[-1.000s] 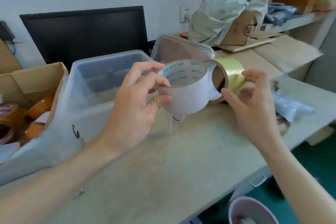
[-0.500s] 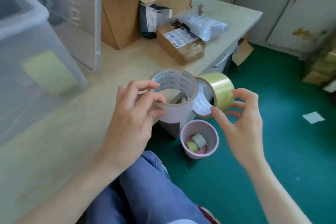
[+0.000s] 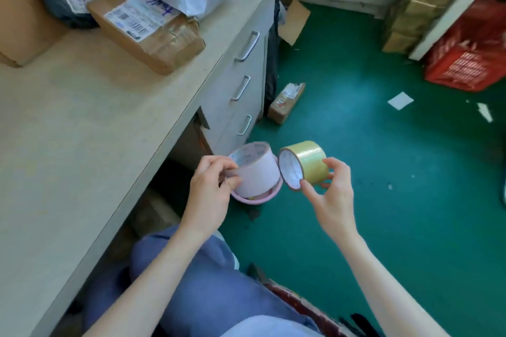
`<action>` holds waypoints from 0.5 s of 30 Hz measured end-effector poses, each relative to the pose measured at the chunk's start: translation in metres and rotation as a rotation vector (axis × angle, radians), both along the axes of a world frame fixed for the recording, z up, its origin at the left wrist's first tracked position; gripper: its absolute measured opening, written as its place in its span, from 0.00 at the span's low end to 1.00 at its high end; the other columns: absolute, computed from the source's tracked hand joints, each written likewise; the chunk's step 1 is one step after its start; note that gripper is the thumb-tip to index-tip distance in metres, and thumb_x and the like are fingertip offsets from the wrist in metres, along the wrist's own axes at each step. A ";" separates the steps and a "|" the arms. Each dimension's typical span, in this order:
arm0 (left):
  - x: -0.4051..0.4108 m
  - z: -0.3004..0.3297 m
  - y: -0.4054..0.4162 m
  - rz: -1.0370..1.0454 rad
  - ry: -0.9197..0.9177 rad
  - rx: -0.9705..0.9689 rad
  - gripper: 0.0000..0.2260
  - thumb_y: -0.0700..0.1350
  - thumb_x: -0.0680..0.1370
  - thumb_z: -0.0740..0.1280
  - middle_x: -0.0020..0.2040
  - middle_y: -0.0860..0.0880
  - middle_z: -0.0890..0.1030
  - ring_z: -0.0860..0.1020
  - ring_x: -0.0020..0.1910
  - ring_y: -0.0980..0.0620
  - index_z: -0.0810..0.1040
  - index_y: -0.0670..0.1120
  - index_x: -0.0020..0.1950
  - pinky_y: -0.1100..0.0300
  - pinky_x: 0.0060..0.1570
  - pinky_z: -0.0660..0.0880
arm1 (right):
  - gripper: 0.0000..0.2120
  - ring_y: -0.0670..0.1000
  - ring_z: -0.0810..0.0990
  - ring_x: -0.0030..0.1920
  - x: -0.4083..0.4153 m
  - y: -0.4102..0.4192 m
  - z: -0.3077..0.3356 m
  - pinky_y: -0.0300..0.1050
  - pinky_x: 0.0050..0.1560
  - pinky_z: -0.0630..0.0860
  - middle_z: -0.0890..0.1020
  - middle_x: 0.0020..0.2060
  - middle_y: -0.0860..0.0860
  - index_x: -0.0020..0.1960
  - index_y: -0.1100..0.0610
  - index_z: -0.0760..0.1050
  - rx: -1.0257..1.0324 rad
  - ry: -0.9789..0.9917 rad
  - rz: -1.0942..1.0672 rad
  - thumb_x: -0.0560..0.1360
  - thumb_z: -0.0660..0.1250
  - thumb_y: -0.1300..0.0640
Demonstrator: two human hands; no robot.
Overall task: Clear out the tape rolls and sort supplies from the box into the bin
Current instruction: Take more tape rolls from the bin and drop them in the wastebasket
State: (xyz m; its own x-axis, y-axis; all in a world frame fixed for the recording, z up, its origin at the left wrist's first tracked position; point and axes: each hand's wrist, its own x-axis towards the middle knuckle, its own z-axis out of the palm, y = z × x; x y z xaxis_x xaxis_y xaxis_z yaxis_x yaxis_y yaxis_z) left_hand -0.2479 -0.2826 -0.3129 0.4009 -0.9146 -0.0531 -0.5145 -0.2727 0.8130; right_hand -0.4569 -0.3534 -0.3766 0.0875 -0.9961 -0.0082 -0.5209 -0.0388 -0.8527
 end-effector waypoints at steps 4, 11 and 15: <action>0.012 -0.052 -0.022 0.019 0.029 0.203 0.06 0.36 0.74 0.70 0.51 0.46 0.74 0.76 0.49 0.48 0.78 0.42 0.49 0.56 0.54 0.73 | 0.28 0.55 0.72 0.56 -0.003 0.003 -0.041 0.51 0.56 0.73 0.69 0.56 0.48 0.65 0.60 0.66 0.100 0.038 -0.018 0.71 0.74 0.58; 0.027 -0.120 -0.065 0.102 0.114 0.439 0.10 0.39 0.74 0.71 0.55 0.42 0.77 0.77 0.55 0.44 0.79 0.38 0.54 0.56 0.57 0.72 | 0.27 0.53 0.71 0.57 0.007 -0.003 -0.069 0.48 0.54 0.72 0.69 0.55 0.48 0.65 0.60 0.66 0.199 0.068 -0.057 0.71 0.73 0.57; 0.024 -0.141 -0.084 0.228 0.350 0.551 0.10 0.40 0.76 0.69 0.59 0.44 0.79 0.75 0.60 0.45 0.80 0.40 0.56 0.59 0.54 0.70 | 0.26 0.53 0.72 0.57 0.015 -0.005 -0.076 0.52 0.56 0.73 0.69 0.55 0.48 0.64 0.60 0.67 0.225 0.065 -0.085 0.71 0.74 0.57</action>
State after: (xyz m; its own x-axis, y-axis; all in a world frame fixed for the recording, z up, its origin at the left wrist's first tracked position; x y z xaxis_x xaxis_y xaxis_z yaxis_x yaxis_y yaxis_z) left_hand -0.2241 -0.3671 -0.4536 0.4542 -0.6121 -0.6474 -0.1278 -0.7639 0.6326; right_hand -0.4414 -0.3588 -0.4528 -0.0044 -0.9722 -0.2339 -0.5678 0.1950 -0.7997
